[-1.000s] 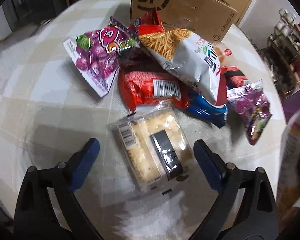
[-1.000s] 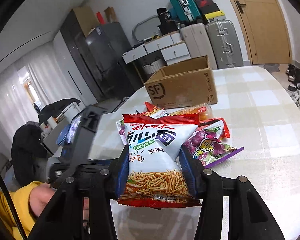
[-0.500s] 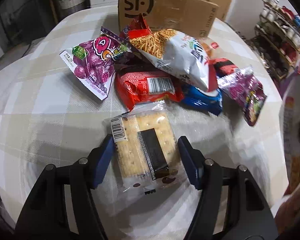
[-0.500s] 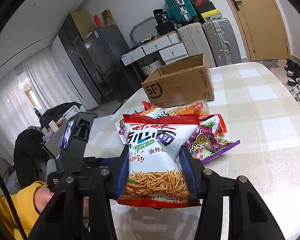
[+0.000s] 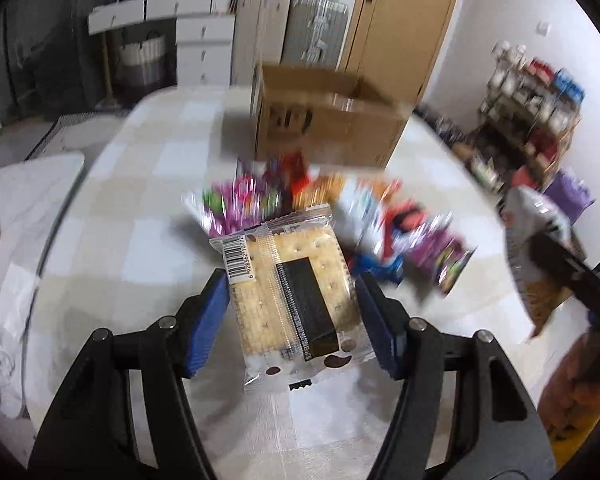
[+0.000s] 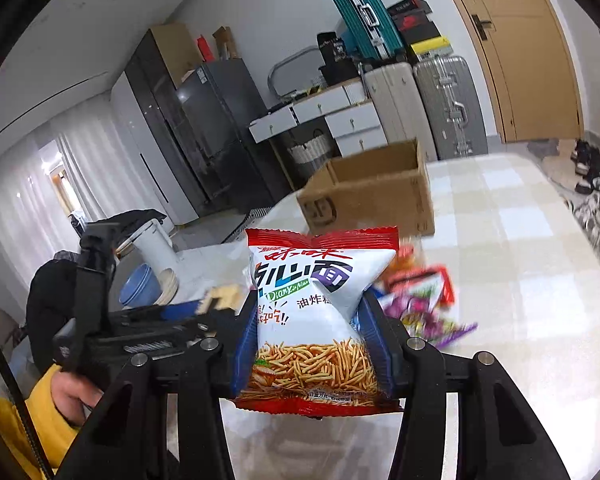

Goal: Organize snacks
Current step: 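Carry both packs over the cardboard box and open both grippers to drop them, then withdraw both tools from the box back toward the snack pile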

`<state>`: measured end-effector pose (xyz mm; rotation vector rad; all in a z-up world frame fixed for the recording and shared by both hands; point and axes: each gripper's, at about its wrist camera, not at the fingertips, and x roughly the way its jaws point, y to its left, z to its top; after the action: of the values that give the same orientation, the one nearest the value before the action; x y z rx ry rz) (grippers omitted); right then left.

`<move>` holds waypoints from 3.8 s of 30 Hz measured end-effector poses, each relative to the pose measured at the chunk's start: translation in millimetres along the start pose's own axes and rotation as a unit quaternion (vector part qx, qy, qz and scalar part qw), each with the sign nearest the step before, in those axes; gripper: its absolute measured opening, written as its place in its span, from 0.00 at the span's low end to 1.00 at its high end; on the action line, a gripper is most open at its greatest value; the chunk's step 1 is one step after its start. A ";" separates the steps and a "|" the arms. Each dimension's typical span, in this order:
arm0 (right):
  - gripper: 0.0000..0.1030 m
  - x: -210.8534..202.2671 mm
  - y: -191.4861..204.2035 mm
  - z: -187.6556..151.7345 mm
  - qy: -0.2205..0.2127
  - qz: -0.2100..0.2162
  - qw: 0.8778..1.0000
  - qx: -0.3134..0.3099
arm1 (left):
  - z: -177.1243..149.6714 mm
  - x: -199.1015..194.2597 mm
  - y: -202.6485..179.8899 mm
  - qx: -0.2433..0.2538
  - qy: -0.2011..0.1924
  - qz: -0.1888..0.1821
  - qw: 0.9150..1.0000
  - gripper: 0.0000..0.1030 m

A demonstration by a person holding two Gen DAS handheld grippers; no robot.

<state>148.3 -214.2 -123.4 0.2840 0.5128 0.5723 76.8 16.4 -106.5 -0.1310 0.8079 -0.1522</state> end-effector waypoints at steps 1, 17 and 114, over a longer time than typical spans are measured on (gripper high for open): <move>0.48 -2.1 0.2 6.9 -0.003 0.001 1.000 0.000 | 7.0 -16.2 4.6 0.002 -0.016 -0.009 1.000 0.60; 0.47 17.0 22.7 129.0 -0.036 0.029 0.999 -0.001 | 109.7 -93.4 9.3 0.013 -0.149 -0.035 0.988 0.60; 0.75 -18.2 73.8 180.6 -0.058 -0.023 0.997 -0.049 | 194.6 -21.1 -50.7 0.069 -0.114 0.055 0.990 0.84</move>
<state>199.1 -185.8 63.7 0.2103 0.3775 0.5306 199.6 -18.1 50.4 0.0277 0.5731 -0.0860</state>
